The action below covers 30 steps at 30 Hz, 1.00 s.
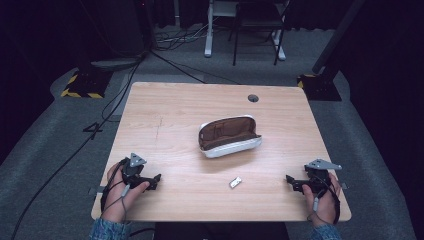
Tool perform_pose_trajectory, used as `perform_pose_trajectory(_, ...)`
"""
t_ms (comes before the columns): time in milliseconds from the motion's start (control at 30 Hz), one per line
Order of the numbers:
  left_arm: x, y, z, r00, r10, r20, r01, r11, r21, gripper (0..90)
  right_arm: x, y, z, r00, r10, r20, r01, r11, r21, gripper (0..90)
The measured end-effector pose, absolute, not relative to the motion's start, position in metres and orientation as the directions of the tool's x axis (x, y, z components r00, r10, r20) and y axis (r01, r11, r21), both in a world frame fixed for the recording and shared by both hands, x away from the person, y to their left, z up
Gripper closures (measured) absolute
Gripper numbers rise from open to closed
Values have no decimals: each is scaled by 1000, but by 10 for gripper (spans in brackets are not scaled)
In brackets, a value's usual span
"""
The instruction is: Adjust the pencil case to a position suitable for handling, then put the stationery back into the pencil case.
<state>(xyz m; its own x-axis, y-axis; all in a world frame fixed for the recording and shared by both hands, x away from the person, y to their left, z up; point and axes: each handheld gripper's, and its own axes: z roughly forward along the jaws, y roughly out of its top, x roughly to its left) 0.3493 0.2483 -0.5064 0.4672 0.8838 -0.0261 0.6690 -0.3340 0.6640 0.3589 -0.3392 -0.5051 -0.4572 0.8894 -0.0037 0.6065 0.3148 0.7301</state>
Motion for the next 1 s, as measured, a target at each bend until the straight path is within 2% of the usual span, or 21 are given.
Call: perform_pose_trajectory(1000, 352, 246, -506, 484, 875, -23, 661, -348, 665, 5, 359, -339, -505, -455, 891, -3, 609, 313, 729, 103)
